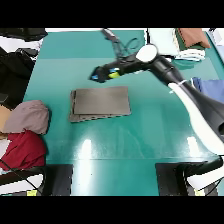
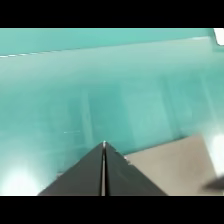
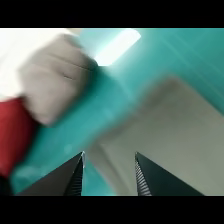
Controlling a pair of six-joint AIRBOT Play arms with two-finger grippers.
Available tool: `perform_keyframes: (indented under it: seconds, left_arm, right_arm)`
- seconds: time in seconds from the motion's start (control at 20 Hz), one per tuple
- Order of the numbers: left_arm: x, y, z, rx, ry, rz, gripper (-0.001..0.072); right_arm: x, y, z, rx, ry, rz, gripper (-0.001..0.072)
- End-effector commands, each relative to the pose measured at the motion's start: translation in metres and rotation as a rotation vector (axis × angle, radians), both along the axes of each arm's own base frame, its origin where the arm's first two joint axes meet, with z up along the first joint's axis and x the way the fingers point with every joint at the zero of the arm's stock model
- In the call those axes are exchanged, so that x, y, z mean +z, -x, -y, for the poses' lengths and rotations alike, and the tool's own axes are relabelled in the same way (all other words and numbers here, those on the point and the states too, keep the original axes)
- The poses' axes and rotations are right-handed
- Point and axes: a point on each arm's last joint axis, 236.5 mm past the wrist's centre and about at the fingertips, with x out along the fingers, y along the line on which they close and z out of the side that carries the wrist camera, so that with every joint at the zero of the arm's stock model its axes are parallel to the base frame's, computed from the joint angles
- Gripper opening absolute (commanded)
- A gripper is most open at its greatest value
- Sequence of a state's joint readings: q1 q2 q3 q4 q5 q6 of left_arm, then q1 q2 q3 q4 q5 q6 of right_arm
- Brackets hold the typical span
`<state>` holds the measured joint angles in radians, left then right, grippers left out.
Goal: Fold the shirts.
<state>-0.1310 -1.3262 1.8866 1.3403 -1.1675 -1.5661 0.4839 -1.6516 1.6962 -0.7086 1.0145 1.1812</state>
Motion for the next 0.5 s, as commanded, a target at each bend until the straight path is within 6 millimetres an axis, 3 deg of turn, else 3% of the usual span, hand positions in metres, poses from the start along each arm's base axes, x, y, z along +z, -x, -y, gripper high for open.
perform_keyframes:
  seconds: [0.0,0.05,0.15,0.2,0.3,0.45]
  left_arm:
    - [-0.008,0.006,0.034,-0.088,-0.027,-0.003,0.0024]
    - [-0.012,0.007,0.042,-0.104,-0.027,-0.009,0.0024]
    - [-0.019,0.009,0.058,-0.137,-0.030,-0.021,0.0024]
    - [-0.023,0.010,0.066,-0.154,-0.031,-0.028,0.0024]
    - [-0.029,0.010,0.083,-0.183,-0.030,-0.030,0.0024]
    - [-0.040,0.010,0.103,-0.220,-0.033,-0.046,0.0024]
  right_arm:
    - [-0.063,-0.011,0.110,-0.194,0.143,-0.169,0.0365]
    - [-0.085,-0.010,0.142,-0.260,0.163,-0.229,0.0376]
    - [-0.127,-0.001,0.189,-0.359,0.176,-0.361,0.0560]
    - [-0.143,0.004,0.202,-0.398,0.166,-0.424,0.0559]
    - [-0.168,0.012,0.207,-0.437,0.114,-0.544,0.0557]
    - [-0.187,0.016,0.179,-0.404,0.039,-0.629,0.0555]
